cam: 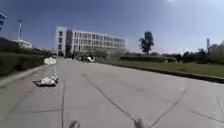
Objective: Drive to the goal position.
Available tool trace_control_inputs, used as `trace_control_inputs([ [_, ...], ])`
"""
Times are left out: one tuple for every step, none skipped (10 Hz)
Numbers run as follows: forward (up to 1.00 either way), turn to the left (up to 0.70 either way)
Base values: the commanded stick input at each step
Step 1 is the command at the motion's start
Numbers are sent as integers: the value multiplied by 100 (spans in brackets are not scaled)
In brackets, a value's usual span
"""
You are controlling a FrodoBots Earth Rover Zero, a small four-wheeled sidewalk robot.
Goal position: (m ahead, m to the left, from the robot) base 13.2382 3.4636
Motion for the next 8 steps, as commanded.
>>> trace_control_inputs([
  [70,34],
  [70,35],
  [70,35],
  [70,34],
  [70,27],
  [70,0],
  [70,0],
  [70,0],
])
